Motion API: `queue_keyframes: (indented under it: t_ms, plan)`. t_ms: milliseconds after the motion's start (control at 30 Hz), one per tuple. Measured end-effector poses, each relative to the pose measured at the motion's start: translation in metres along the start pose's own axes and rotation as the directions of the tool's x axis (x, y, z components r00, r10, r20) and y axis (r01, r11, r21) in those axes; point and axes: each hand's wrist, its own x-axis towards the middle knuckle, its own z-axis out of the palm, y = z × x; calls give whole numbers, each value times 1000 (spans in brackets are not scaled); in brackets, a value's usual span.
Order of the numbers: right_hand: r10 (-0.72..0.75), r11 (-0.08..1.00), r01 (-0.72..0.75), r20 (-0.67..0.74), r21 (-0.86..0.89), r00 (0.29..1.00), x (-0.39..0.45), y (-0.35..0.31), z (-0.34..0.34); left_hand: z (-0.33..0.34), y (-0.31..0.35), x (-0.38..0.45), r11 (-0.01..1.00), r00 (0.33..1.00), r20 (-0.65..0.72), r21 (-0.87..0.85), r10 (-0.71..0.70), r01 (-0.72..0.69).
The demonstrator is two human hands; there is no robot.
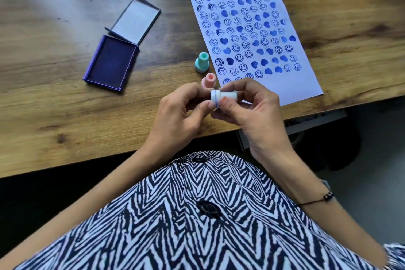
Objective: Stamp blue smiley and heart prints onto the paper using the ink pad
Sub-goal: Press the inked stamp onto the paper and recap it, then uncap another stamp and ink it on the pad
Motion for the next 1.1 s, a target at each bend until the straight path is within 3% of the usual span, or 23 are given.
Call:
queue_keyframes:
  t_ms: [67, 133, 167, 233, 300, 367, 467, 633, 800, 867, 933, 1000, 1067, 1100]
  plan:
    - [24, 999, -23, 24, -23, 999, 5, 3, 8, -10, -6, -2, 998, 1000, -2, 56, 1, 0]
    - [-51, 962, 61, 44, -265, 998, 10, 5, 16, -21, -15, -4, 993, 1000, 4, 122, -4, 3]
    - [-160, 863, 181, 85, -471, 983, 12, 8, 20, -27, -20, -5, 991, 1000, -10, 130, -26, 27]
    - [-350, 452, 417, 273, -788, 896, 14, 14, 29, -35, -27, -7, 991, 991, -78, 63, -111, 116]
    - [-380, 103, 497, 427, -862, 820, 15, 16, 37, -40, -31, -10, 987, 975, -148, -15, -163, 163]
    - [-336, -41, 513, 496, -857, 801, 16, 15, 40, -42, -31, -11, 984, 965, -190, -49, -179, 173]
    - [-337, 39, 524, 482, -851, 809, 14, 9, 37, -42, -30, -10, 976, 954, -219, -120, -202, 179]
    - [-468, 235, 443, 299, -865, 832, 29, -7, 23, -35, -29, -6, 967, 955, -227, -210, -191, 144]
    - [-303, 187, 375, 310, -908, 901, 51, 1, 9, -31, -23, -3, 965, 960, -227, -238, -163, 108]
    - [-294, 225, 385, 315, -895, 902, 52, 2, 8, -32, -21, -1, 962, 961, -229, -255, -157, 97]
    - [-339, 405, 381, 251, -831, 907, 49, -6, 9, -33, -19, 1, 959, 959, -239, -272, -151, 83]
    - [-310, 678, 346, 174, -649, 935, 47, -17, 18, -35, -15, 1, 941, 962, -232, -334, -145, 61]
    - [-250, 811, 318, 200, -491, 947, 46, -27, 29, -37, -12, 2, 908, 970, -213, -418, -121, 21]
    - [-211, 846, 320, 284, -427, 935, 47, -26, 49, -49, -16, -6, 904, 953, -278, -428, -124, -8]
